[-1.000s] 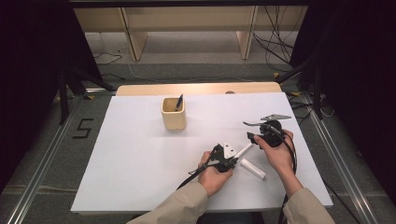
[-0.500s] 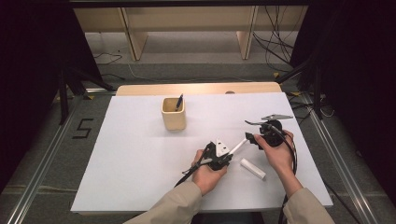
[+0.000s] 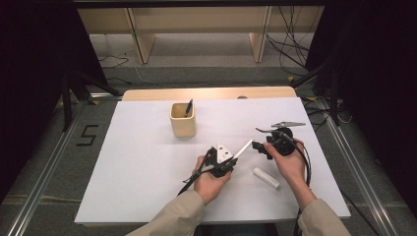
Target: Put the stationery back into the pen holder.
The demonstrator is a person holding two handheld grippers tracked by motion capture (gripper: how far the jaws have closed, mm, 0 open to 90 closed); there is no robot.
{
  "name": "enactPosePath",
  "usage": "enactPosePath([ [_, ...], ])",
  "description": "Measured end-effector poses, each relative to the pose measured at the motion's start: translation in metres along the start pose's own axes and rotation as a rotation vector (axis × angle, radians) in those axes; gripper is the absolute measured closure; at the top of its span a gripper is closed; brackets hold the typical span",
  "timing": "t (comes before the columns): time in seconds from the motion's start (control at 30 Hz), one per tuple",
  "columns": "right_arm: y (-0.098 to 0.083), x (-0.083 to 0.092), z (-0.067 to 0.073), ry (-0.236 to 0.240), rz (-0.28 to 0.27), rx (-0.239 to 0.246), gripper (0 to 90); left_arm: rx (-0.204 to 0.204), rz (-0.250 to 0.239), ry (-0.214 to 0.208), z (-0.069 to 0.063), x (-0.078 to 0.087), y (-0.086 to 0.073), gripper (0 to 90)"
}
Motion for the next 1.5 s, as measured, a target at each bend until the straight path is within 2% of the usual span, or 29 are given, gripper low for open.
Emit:
enactPosePath([
  [0.17,-0.005,-0.003,0.018,0.087,0.023,-0.02,30.3,0.007,-0.02,0.013,0.005,0.007,0.001,78.8],
  [0.33,-0.008,-0.007,0.033,0.152,0.039,-0.03,30.1,0.009,-0.028,0.022,0.008,0.013,0.0,78.8],
  [0.67,-0.01,-0.011,0.05,0.216,0.042,-0.05,29.8,0.003,-0.041,0.034,0.011,0.023,-0.002,78.8],
  [1.13,-0.012,-0.021,0.066,0.244,0.055,-0.043,29.4,0.003,-0.06,0.037,0.014,0.032,-0.002,78.8],
  [1.5,-0.012,-0.027,0.072,0.269,0.057,-0.079,28.7,0.01,-0.064,0.031,0.012,0.033,-0.002,78.8],
])
Point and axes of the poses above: each handheld gripper's, and its own axes: x roughly backward along the jaws, y roughly out of its top, z roughly to its left, the point moved 9 cm from there along -x, roughly forward along the jaws, and after that the axes turned 13 degrees about -x, right-handed, at the moved point
